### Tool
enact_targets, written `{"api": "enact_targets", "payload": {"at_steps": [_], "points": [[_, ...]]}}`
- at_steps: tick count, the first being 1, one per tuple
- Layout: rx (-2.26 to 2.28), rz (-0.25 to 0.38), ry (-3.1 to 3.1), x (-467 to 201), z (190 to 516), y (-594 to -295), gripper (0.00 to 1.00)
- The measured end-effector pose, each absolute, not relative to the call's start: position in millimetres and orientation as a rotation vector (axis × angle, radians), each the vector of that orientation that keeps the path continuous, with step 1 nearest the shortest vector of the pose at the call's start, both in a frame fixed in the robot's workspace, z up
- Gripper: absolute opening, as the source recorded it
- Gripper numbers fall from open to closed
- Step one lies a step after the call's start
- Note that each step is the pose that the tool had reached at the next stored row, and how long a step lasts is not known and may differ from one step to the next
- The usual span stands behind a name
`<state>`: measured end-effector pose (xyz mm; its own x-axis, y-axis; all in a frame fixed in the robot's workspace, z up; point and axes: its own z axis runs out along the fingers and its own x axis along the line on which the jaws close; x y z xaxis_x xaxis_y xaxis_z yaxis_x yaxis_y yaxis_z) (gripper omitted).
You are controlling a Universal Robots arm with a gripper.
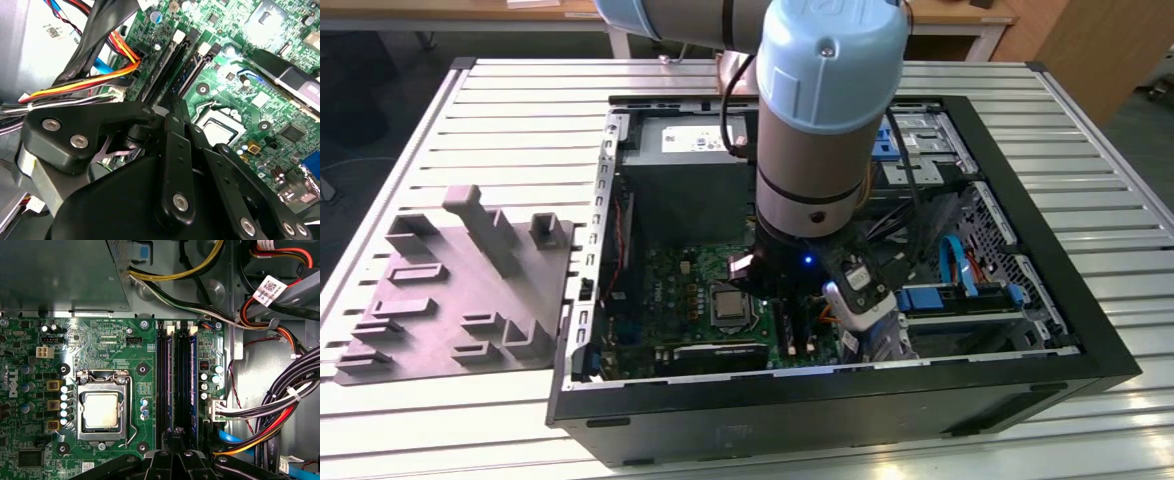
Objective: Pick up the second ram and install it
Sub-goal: 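Press down the second ram until it locks into place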
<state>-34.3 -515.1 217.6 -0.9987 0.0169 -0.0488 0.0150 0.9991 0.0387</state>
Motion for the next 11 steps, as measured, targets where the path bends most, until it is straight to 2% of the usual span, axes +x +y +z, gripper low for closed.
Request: {"api": "enact_targets", "payload": {"at_steps": [11], "points": [[0.025,0.061,3.091,-34.3,221.9,-515.1,0.1]]}}
